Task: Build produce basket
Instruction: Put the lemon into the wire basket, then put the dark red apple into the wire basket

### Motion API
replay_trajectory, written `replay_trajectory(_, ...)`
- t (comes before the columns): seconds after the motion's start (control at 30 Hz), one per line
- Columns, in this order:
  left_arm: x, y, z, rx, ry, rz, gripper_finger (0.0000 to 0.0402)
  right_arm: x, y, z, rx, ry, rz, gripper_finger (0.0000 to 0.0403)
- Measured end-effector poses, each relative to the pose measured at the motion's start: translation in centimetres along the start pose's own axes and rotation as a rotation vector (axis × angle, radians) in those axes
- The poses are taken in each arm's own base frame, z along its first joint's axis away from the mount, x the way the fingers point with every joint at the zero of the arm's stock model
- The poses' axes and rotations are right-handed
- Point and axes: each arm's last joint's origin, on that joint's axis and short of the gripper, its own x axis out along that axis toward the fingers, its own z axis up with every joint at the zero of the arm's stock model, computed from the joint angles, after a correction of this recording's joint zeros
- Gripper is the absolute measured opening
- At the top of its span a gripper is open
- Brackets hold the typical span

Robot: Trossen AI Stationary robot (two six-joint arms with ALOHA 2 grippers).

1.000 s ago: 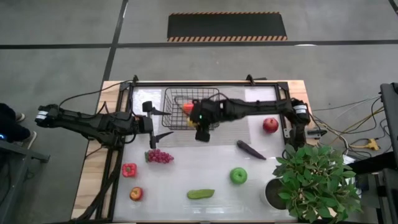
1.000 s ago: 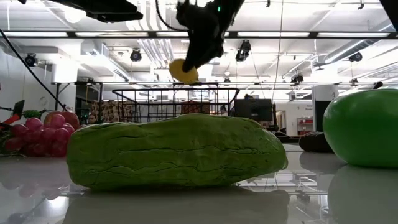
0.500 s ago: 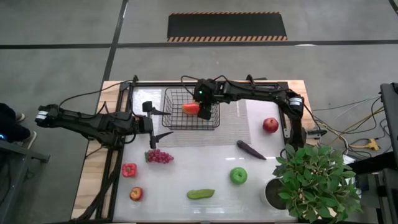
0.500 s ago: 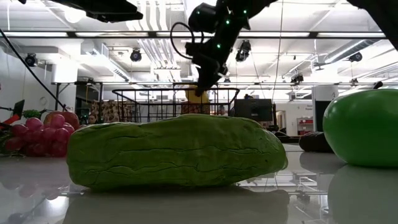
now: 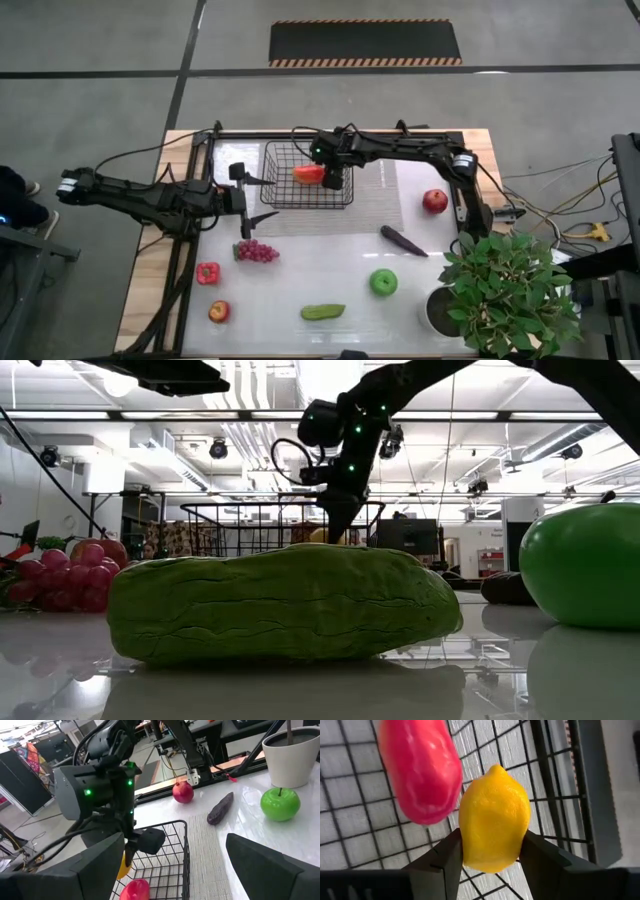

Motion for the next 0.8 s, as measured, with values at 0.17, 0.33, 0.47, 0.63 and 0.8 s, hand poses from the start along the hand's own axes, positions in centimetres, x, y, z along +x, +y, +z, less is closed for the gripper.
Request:
replay_trajectory(0.17,0.0,0.0,0.0,0.0,0.0,0.0,0.0331,-0.03,0.06,-0.22,-0.012,0.022,0.005,0.0174)
replay_trajectory(0.33,0.0,0.0,0.0,0.0,0.0,0.0,0.0331,-0.16,0.02,-0.21,-0.007,0.02,0.004,0.0191)
replay_trajectory(0.47,0.0,0.0,0.0,0.0,0.0,0.0,0.0331,-0.14,0.03,-0.23,-0.008,0.022,0.005,0.0214)
replay_trajectory(0.63,0.0,0.0,0.0,0.0,0.0,0.0,0.0331,-0.14,0.02,-0.21,0.002,0.019,0.005,0.0242)
replay_trajectory(0.8,0.0,0.0,-0.01,0.0,0.001,0.0,0.0331,-0.4,0.13,-0.18,-0.002,0.016,0.005,0.026)
